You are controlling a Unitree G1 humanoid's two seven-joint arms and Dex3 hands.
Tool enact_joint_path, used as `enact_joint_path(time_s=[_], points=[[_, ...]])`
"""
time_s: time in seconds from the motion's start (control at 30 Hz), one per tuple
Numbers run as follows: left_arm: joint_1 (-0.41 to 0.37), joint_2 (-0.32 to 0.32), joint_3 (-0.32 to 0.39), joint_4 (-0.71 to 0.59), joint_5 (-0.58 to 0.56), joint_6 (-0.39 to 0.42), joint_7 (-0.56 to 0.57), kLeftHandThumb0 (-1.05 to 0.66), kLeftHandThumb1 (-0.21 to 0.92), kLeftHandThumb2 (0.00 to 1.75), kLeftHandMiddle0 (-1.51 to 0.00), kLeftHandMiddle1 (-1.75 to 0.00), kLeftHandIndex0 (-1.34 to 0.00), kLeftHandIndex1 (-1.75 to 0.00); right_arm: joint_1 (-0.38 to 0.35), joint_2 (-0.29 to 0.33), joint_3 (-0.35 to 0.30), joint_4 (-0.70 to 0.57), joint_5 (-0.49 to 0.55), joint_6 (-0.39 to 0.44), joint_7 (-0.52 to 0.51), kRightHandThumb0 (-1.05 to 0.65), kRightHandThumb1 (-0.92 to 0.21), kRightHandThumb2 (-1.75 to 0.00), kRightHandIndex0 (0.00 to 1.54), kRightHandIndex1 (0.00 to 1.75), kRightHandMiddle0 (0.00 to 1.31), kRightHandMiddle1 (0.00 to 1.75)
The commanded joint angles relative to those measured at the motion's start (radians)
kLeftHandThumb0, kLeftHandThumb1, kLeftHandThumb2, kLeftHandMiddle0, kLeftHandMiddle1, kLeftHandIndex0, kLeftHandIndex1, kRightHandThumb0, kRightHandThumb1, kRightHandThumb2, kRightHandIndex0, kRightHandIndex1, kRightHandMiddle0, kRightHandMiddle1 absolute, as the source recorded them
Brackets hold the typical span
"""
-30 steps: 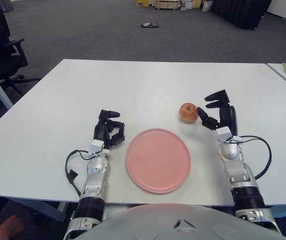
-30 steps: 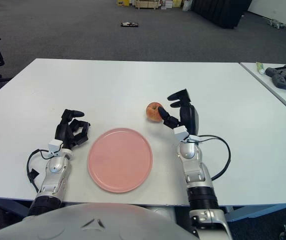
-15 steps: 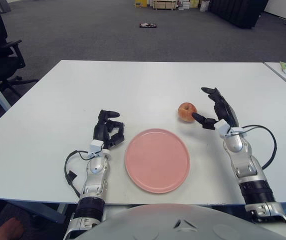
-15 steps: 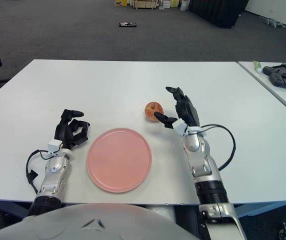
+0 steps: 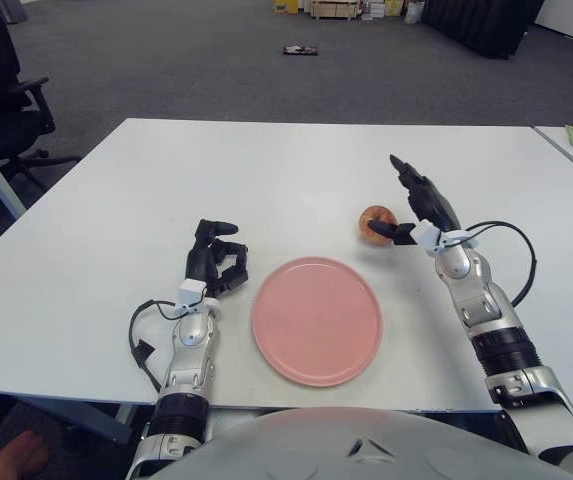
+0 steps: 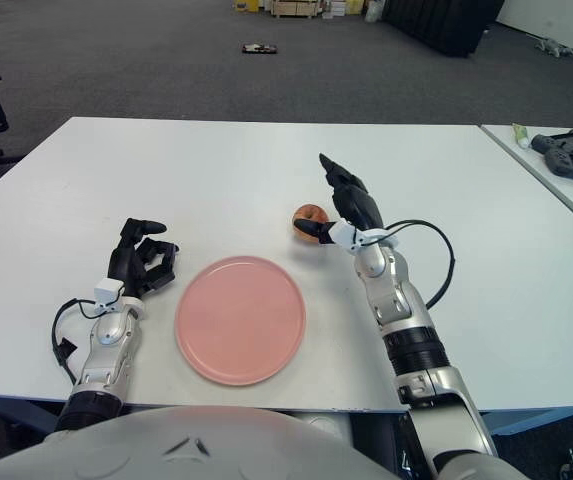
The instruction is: Put the apple into the plate.
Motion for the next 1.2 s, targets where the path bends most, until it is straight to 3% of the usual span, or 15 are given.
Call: enact_joint_path(time_s=[0.0,0.23,0.5,0.77,0.97,1.17], points=[[-0.025,0.004,0.001,0.004,0.005,-0.003,0.004,-0.01,0.53,0.96,-0.58,-1.41,-0.33,-1.75,-0.046,-0.013,0.018,0.041,-0.019,0.018,0.009,-1.0,-0.62,-0.53,0.0,0.0,0.0,0.0],[-0.024,0.005,0.001,0.003,-0.004,-0.008,-0.005,-0.01,0.53,0.96,-0.59,-1.41,-0.34,-1.75,-0.092,0.001,0.066,0.161,-0.056,0.051,-0.012,-0.99,-0.62,-0.48,0.0,0.0,0.0,0.0],[-0.021,0.003,0.001,-0.005,0.01,0.008,0.013,-0.01,0.54,0.95,-0.59,-1.42,-0.32,-1.75,-0.175,0.017,0.085,0.34,-0.02,0.04,0.009,-0.98,-0.64,-0.42,0.0,0.0,0.0,0.0],[-0.021,0.0,0.001,-0.005,0.006,0.005,0.008,-0.01,0.54,0.95,-0.59,-1.41,-0.32,-1.75,-0.266,0.056,0.119,0.491,-0.005,0.143,0.108,-0.93,-0.63,-0.41,0.0,0.0,0.0,0.0],[-0.018,-0.002,0.0,-0.007,0.004,0.003,0.006,-0.01,0.53,0.95,-0.58,-1.41,-0.33,-1.75,-0.286,0.083,0.129,0.562,0.009,0.173,0.127,-0.86,-0.52,-0.58,0.0,0.0,0.0,0.0],[-0.013,-0.002,0.001,-0.013,-0.002,0.007,0.002,-0.01,0.53,0.95,-0.58,-1.41,-0.34,-1.75,-0.309,0.098,0.128,0.684,0.03,0.13,0.102,-0.82,-0.48,-0.7,0.0,0.0,0.0,0.0]])
